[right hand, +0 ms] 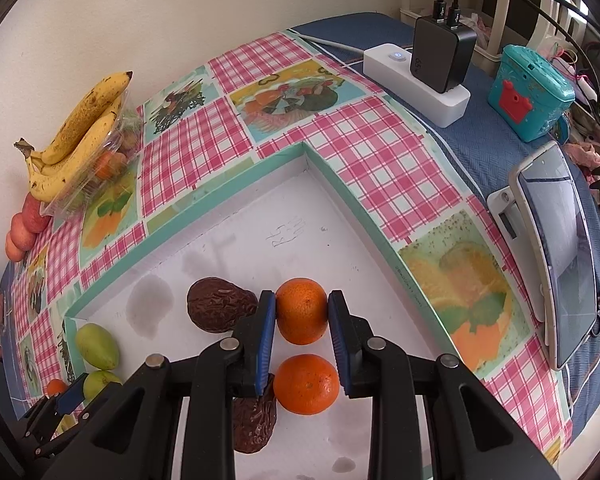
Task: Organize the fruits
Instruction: 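Carry the orange and green apple into the tray and lower them beside the other fruits, then open both tools to release the orange and green apple in the tray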
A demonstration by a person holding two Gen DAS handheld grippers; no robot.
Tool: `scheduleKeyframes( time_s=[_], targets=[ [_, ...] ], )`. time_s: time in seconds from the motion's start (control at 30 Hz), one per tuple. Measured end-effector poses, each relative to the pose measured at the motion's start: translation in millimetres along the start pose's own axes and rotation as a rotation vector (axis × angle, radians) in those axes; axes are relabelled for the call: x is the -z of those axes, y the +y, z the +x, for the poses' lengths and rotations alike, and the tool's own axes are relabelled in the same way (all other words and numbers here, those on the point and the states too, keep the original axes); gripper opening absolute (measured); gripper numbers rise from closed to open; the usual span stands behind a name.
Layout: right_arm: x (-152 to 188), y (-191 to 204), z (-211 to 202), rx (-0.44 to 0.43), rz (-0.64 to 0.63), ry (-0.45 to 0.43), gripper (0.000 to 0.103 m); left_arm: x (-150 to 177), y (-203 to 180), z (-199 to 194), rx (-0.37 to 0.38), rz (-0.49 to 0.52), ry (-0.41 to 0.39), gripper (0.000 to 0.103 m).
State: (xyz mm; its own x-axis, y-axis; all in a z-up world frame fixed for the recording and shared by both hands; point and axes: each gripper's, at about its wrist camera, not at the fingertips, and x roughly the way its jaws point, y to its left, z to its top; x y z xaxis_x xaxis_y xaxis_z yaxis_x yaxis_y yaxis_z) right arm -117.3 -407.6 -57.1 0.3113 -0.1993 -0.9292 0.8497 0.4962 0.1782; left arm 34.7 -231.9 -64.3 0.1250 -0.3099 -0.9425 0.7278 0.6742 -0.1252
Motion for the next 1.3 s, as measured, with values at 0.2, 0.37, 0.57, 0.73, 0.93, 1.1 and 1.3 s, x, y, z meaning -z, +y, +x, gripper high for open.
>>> scheduleKeyframes(
  time_s=[0.2, 0.37, 0.57, 0.73, 0.93, 1.1, 1.3],
  targets=[
    [-0.8, 0.7, 0.5, 0.003, -0.007, 0.006, 0.028, 0.0, -0.4, 0.5, -0.004, 0.005, 0.000, 0.055],
    [-1.0, 1.6, 0.7, 0.006, -0.012, 0.009, 0.029, -0.2, -0.1, 0.4, 0.002, 0.001, 0.001, 0.055],
    [-1.3, 1.4, 0.7, 0.008, -0.011, 0.017, 0.029, -0.6, 1.3, -1.4, 0.003, -0.010, -0.003, 0.056],
    [-1.1, 2.7, -1.4, 0.021, -0.014, 0.021, 0.041, -1.3, 3.0, -6.5, -0.002, -0.017, -0.010, 0.060],
    [0.7, 7.8, -6.2, 0.042, -0.038, 0.016, 0.054, -0.8, 3.8, -13.8, 0.000, -0.021, -0.016, 0.062],
    [4.0, 16.2, -10.6, 0.034, -0.065, 0.014, 0.065, -2.2, 6.4, -26.1, 0.004, -0.038, -0.040, 0.073],
    [10.4, 28.2, -15.3, 0.044, -0.100, 0.010, 0.073, -2.3, 20.5, -35.2, -0.016, -0.095, -0.054, 0.082]
  ],
)
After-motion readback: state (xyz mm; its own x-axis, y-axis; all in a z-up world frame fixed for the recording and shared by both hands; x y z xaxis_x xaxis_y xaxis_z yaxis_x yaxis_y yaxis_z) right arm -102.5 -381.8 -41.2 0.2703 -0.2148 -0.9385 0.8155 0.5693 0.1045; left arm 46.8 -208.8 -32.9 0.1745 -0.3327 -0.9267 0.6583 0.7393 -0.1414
